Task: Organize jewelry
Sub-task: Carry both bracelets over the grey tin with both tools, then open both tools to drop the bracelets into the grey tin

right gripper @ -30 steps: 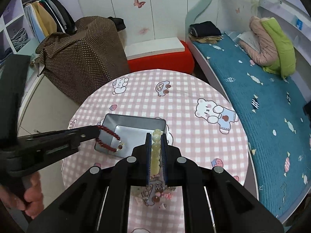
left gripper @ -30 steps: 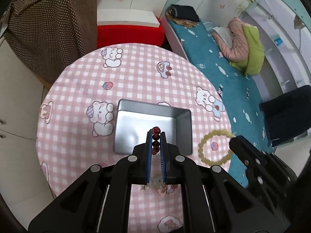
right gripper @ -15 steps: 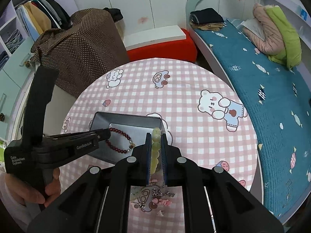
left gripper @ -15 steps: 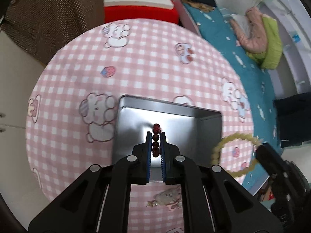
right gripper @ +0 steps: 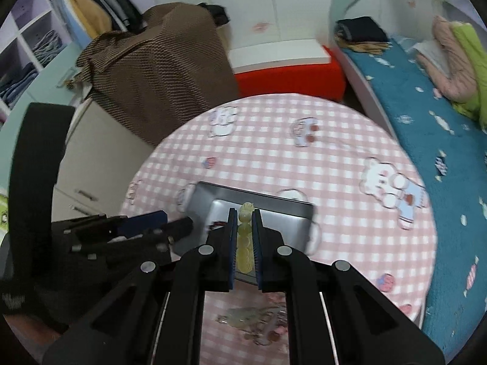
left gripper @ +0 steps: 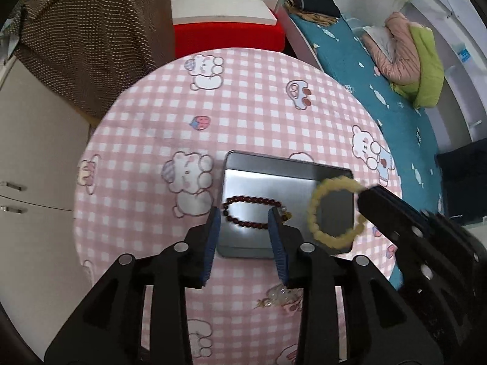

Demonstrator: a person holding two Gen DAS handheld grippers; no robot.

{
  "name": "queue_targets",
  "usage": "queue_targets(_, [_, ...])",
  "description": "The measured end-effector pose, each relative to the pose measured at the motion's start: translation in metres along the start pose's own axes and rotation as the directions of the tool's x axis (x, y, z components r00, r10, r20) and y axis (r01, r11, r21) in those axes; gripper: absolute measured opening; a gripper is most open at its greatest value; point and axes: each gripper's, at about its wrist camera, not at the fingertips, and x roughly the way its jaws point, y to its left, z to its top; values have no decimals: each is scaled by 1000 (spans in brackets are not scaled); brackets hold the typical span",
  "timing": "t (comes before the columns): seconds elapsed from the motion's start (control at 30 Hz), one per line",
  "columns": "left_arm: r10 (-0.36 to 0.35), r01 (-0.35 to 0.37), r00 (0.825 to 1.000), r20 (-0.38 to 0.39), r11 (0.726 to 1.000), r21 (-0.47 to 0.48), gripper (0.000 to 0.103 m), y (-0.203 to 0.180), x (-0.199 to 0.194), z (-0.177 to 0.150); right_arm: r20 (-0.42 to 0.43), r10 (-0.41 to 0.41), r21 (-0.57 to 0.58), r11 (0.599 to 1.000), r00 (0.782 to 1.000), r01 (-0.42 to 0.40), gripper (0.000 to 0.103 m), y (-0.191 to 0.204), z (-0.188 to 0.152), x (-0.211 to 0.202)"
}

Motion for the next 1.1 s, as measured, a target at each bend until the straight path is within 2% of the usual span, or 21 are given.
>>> queue_targets(0.13, [28,-28,1000,2,999,-36,35,18,-7,-7,-49,93,6,996,994,-92,9,11,6,20])
queue_targets(0.2, [30,-30,1000,-1,998,-59,35,27,-7,-9,-86,96,13,995,992,-95,10,13,7,31])
queue_targets(0.27, [42,-42,999,-5,997,-71,35,34,-8,-11,-118,75,38,997,990,-71,19,10,6,41])
queue_targets(0.33, [52,-53,999,-8,996,-75,36,37,-8,-13,-139,43,58,998,989,-35,50,6,6,44])
queue_targets(0.37, [55,-56,998,-12,996,-75,38,38,-7,-14,-127,20,53,998,992,-13,53,5,5,41])
queue_targets(0.43, [59,-59,998,-11,996,-65,41,37,-7,-15,-112,-2,37,999,994,6,55,3,5,37])
queue_targets(0.9, [24,-24,1000,13,999,30,41,17,-19,-22,-43,-83,53,995,996,86,57,0,-6,2])
queue_targets(1.1, [14,-17,999,36,997,76,49,7,-31,-34,-9,-122,90,988,993,122,58,1,-22,-20])
